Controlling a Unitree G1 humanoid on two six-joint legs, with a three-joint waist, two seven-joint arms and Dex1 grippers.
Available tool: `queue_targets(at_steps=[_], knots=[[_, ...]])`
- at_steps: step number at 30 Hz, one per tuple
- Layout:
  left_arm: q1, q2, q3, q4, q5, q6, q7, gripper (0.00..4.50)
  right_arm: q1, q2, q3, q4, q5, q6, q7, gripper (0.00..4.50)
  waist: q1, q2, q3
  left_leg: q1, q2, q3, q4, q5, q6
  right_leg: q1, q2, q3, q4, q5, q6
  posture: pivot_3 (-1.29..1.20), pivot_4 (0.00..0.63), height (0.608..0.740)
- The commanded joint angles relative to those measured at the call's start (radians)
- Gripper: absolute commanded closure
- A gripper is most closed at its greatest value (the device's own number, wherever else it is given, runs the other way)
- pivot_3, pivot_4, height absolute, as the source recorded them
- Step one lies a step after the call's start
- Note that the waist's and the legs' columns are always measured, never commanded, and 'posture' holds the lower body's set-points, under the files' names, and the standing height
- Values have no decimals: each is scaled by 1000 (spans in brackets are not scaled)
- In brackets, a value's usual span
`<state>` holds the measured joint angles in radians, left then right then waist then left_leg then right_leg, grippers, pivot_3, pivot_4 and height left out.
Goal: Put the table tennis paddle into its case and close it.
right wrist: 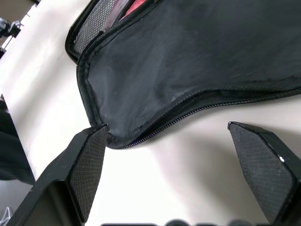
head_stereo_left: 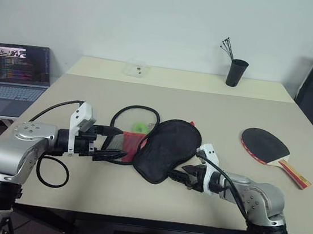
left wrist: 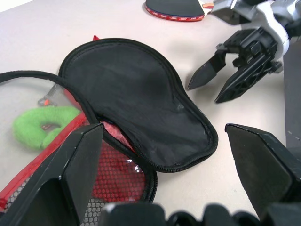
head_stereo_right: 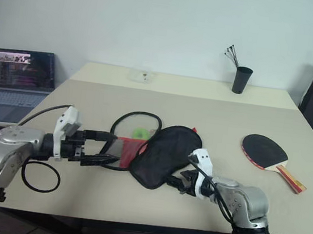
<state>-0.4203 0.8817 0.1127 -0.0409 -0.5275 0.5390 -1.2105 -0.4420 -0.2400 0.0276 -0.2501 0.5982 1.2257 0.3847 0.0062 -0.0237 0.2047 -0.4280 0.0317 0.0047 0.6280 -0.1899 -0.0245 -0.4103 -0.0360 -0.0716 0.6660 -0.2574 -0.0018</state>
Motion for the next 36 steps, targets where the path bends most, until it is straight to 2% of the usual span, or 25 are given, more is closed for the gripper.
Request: queue_targets(at_steps=[1, 11, 12, 14, 16, 25, 36], knots=[[-25, 16, 9, -18, 4, -17, -6, 0, -47, 27, 33, 67, -58, -80, -27, 36, -4, -1, 0, 0, 0, 0, 0, 0, 0, 0, 0, 0, 0, 0, 0, 0, 150, 740], [-18, 14, 17, -22, 7, -22, 2, 0, -158, 80, 147, 228, -202, -269, -14, 36, -8, -2, -1, 3, 0, 1, 0, 0, 0, 0, 5, 4, 0, 3, -2, 0, 150, 740], [-15, 14, 19, -25, 6, -21, 4, 0, -160, 83, 143, 231, -207, -272, -18, 211, -8, -2, -1, 3, 0, 1, 0, 0, 0, 0, 5, 5, 0, 3, -2, 0, 150, 740], [-7, 13, 24, -30, 5, -21, 9, 0, -166, 83, 132, 235, -211, -273, -19, 639, -8, -2, -1, 3, 1, 1, 0, 0, 0, 0, 5, 5, 0, 3, -2, 0, 150, 740], [1, 11, 26, -34, 5, -23, 14, 0, -172, 74, 118, 229, -204, -262, -6, 1265, -8, -2, -1, 3, 2, 2, 0, 0, 0, 0, 5, 5, 0, 3, -2, 0, 150, 740], [0, -4, 12, -40, 4, -28, 29, 0, -220, -3, 16, 202, -137, -151, 49, 4454, -8, -1, -1, 3, 6, 5, 0, 0, 0, 0, 5, 5, 0, 3, -2, 0, 150, 740], [-56, -16, -24, -10, 14, -43, 8, 0, -175, -131, -152, 195, -42, 30, 72, 4454, -7, -2, -1, 3, 7, 7, 0, 0, 0, -1, 7, 6, -1, 3, -2, 0, 150, 740]])
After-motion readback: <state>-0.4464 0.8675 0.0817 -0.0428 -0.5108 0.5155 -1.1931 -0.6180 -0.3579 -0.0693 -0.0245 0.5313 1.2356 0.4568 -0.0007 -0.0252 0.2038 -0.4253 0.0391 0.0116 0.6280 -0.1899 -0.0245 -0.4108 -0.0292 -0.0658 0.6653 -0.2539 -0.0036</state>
